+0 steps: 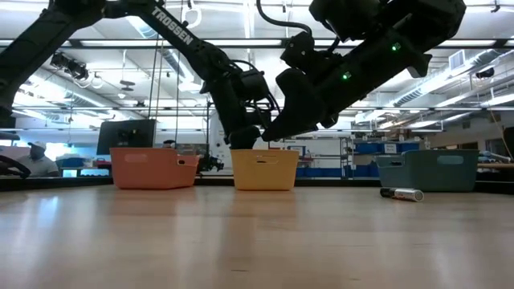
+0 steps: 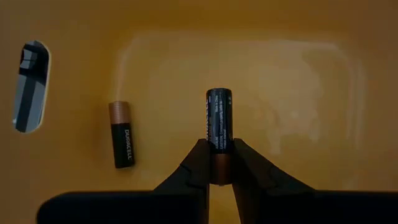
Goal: Sort batteries
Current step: Put the black battery into the yellow bin
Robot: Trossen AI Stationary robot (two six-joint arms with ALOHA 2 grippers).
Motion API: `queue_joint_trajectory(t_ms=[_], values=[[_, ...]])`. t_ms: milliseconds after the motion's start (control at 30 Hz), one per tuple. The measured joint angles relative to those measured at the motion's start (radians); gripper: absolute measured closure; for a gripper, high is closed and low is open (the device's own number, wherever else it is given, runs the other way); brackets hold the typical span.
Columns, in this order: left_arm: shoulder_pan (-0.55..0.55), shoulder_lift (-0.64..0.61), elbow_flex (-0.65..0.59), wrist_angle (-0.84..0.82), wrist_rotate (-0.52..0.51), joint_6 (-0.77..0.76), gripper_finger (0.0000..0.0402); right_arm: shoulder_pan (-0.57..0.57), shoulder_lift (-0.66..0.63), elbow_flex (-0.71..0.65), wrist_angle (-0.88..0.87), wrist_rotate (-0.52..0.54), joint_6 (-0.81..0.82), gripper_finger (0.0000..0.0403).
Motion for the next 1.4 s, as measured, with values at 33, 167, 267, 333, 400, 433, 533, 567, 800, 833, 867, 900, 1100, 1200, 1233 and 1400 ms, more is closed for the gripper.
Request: queue_joint_trajectory(t_ms=[33, 167, 267, 333, 400, 433, 533, 567, 800, 833, 867, 900, 1100, 1200, 1233, 1400], values=[[0.0, 0.0, 0.0, -0.001, 0.0, 0.0, 0.0357, 0.0, 0.0, 0.0, 0.001, 0.0, -0.001, 0.039], [0.0, 0.0, 0.0, -0.012, 0.0, -0.001, 0.0354, 0.0, 0.0, 0.0, 0.001, 0.0, -0.003, 0.039], [0.0, 0.0, 0.0, -0.023, 0.0, -0.001, 0.0352, 0.0, 0.0, 0.0, 0.0, 0.0, -0.003, 0.039], [0.0, 0.0, 0.0, -0.019, 0.0, -0.001, 0.0352, 0.0, 0.0, 0.0, 0.0, 0.0, -0.004, 0.039], [0.001, 0.0, 0.0, -0.019, 0.0, -0.001, 0.0351, 0.0, 0.0, 0.0, 0.001, 0.0, -0.006, 0.039], [0.001, 0.0, 0.0, -0.019, 0.0, -0.001, 0.0351, 0.0, 0.0, 0.0, 0.0, 0.0, -0.007, 0.039], [0.001, 0.0, 0.0, -0.019, 0.0, -0.001, 0.0349, 0.0, 0.0, 0.0, 0.0, 0.0, -0.007, 0.039], [0.001, 0.0, 0.0, -0.019, 0.0, -0.001, 0.0348, 0.0, 0.0, 0.0, 0.0, 0.0, -0.007, 0.039], [-0.004, 0.0, 0.016, -0.037, -0.01, -0.001, 0.032, 0.0, 0.0, 0.0, 0.001, 0.0, -0.007, 0.0389], [-0.006, 0.0, 0.021, -0.036, -0.02, -0.001, 0.0316, 0.0, 0.0, 0.0, 0.001, 0.0, -0.007, 0.0389], [-0.008, -0.003, 0.024, -0.038, -0.031, 0.001, 0.0313, 0.0, 0.0, 0.0, 0.001, 0.0, -0.007, 0.0389], [-0.011, -0.008, 0.026, -0.039, -0.043, 0.008, 0.0311, 0.0, 0.0, 0.0, 0.001, 0.0, -0.004, 0.0389], [-0.025, -0.061, 0.037, -0.026, -0.068, 0.041, 0.0306, 0.0, 0.0, 0.0, 0.002, 0.0, -0.004, 0.0389], [-0.027, -0.093, 0.037, -0.03, -0.075, 0.049, 0.0306, 0.0, 0.0, 0.0, 0.002, 0.0, -0.006, 0.0388], [-0.027, -0.108, 0.037, -0.03, -0.076, 0.049, 0.0308, 0.0, 0.0, 0.0, 0.001, 0.0, -0.006, 0.0388], [-0.037, -0.195, 0.012, 0.011, -0.073, 0.055, 0.0347, 0.013, -0.005, 0.0, -0.002, 0.001, -0.014, 0.0391]])
